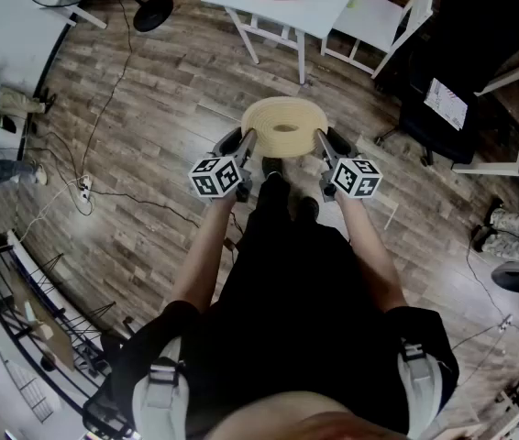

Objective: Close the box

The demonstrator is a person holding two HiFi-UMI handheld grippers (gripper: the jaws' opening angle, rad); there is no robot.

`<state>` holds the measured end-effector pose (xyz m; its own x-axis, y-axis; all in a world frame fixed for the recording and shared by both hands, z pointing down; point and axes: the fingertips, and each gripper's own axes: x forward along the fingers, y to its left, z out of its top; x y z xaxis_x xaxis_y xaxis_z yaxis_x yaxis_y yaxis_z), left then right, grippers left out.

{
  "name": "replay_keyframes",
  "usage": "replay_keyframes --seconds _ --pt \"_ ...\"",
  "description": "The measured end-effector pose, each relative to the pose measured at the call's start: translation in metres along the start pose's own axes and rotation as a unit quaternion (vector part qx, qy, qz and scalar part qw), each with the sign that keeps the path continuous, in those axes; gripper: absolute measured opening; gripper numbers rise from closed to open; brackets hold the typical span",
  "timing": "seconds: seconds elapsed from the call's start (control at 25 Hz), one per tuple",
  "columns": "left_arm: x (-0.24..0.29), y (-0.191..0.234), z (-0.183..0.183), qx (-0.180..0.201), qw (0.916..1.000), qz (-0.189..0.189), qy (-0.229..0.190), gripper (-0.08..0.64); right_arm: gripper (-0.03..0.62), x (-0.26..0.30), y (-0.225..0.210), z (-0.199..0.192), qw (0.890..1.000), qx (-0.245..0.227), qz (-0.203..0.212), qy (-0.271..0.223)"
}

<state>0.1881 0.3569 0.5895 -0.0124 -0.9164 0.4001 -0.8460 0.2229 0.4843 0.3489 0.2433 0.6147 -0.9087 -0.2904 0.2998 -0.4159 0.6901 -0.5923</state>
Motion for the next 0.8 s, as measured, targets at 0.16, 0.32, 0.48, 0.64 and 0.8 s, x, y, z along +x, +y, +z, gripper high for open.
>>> replay_keyframes --seconds 0.16,0.32,0.48,0.64,0.8 --pt "-0.005 -0.014 -0.004 0.003 0.9999 0.005 -0.014 0.141 0.117 -0.012 -0.002 0.002 1.000 -0.010 0.009 0.000" --pt "-0.011 -0.020 -0.003 -0.002 0.9996 0.006 -0.026 0.141 0.117 -0.017 0.003 0.007 0.999 -0.030 0.017 0.004" --pt "-0.013 -0.017 0.001 -0.007 0.9993 0.011 -0.035 0.143 0.120 -0.013 0.008 0.014 0.998 -0.054 0.023 0.010" --pt "-0.010 -0.010 0.006 -0.014 0.9991 0.011 -0.038 0.143 0.120 -0.004 0.011 0.019 0.998 -0.063 0.025 0.013" --pt "-0.008 0.002 0.017 -0.014 0.9990 0.010 -0.040 0.143 0.120 0.011 0.016 0.022 0.998 -0.061 0.026 0.016"
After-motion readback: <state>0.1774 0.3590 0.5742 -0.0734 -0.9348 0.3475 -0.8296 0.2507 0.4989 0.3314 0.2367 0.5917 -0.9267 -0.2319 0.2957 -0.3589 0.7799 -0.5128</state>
